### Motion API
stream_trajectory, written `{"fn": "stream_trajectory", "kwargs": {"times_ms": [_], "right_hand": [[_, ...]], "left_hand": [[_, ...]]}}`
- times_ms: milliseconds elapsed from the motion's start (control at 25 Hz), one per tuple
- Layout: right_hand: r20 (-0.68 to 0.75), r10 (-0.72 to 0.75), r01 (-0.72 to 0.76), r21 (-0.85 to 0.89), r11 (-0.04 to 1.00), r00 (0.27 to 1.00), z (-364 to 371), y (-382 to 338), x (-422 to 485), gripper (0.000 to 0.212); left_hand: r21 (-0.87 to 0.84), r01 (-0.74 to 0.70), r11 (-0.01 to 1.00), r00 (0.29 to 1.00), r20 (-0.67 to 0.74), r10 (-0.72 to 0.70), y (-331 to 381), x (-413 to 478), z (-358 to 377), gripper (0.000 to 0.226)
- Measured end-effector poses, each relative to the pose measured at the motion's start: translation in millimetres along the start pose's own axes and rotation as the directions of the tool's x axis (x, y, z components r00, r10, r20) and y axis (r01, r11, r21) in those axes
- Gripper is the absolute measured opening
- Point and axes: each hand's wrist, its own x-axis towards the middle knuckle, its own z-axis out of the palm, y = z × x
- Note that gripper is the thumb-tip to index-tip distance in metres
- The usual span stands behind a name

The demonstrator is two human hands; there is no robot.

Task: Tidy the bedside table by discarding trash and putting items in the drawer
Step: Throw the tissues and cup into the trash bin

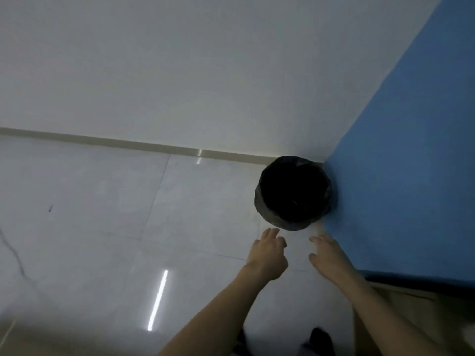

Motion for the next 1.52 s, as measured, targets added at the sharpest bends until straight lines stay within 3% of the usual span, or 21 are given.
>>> {"fn": "stream_trajectory", "kwargs": {"times_ms": [200,400,520,720,880,1280,1520], "right_hand": [[-0.13,-0.139,0.091,-0.323,0.942,0.982,55.8,36.3,128.9,0.066],[-0.064,-0.173,0.104,-0.583,0.805,0.983,95.5,68.1,207.1,0.046],[-0.089,-0.239,0.154,-0.541,0.827,0.967,112.8,71.2,223.9,0.031],[-0.129,-0.307,0.209,-0.489,0.847,0.943,125.4,71.5,231.6,0.035],[-0.155,-0.361,0.265,-0.434,0.861,0.92,131.9,71.1,236.6,0.03],[-0.18,-0.397,0.338,-0.289,0.896,0.9,200.0,93.5,162.2,0.02],[-0.195,-0.466,0.409,-0.272,0.871,0.863,255.1,114.3,95.5,0.039]], "left_hand": [[0.135,-0.043,0.99,0.996,-0.076,0.054,-31.1,125.4,53.5,0.064],[0.346,-0.089,0.934,0.996,0.004,0.093,-44.7,203.3,94.8,0.061],[0.375,-0.102,0.921,0.995,0.046,0.091,-51.4,217.5,115.3,0.052],[0.241,-0.082,0.967,0.996,0.053,0.071,-56.6,206.6,137.1,0.067],[0.238,-0.101,0.966,0.994,0.058,0.089,-58.4,207.1,143.0,0.071],[0.267,-0.1,0.959,0.991,0.108,0.074,-60.0,148.0,189.5,0.067],[0.237,-0.088,0.968,0.994,0.084,0.07,-68.9,78.4,239.2,0.062]]}}
